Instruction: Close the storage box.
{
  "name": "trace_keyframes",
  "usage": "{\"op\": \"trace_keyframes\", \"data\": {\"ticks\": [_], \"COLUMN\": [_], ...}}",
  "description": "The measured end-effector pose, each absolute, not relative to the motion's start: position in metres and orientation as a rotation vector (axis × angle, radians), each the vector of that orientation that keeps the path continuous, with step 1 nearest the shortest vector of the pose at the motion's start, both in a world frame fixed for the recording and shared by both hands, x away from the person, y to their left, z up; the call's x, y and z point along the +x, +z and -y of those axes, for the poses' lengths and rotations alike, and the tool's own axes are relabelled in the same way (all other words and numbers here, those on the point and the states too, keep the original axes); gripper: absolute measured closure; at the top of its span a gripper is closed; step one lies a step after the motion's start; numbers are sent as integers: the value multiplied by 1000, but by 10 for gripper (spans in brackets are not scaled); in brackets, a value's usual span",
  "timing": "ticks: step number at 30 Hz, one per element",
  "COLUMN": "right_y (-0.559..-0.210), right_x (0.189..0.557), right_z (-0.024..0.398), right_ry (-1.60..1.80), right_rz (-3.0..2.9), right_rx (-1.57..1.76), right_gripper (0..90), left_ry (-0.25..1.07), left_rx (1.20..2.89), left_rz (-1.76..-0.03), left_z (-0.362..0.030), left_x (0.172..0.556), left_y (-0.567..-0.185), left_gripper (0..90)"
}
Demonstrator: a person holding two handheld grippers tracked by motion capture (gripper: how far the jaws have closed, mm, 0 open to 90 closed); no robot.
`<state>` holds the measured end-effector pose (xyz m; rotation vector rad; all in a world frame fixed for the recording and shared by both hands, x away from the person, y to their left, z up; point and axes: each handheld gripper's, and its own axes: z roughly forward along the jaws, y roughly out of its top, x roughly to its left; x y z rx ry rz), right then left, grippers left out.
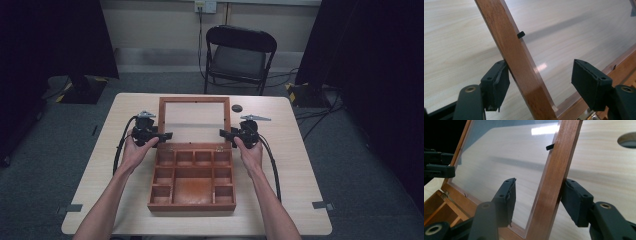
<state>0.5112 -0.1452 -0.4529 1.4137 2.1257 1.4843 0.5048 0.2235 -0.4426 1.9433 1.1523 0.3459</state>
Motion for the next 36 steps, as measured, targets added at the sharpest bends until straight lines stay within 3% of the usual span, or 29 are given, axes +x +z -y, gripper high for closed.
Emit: {"op": "trace_keyframes", "data": {"ticks": [36], "right_y": [-426], "right_x": [493], "right_z": [147], "right_ry": [1550], "right_rz": [-2139], "right_rx": [1227], "right_gripper": [474], "left_ry": [441], "left_rx": [1873], "left_rz": [-1028], "left_z": [-229], "left_x": [475], "left_y": [-416], "left_gripper": [346]}}
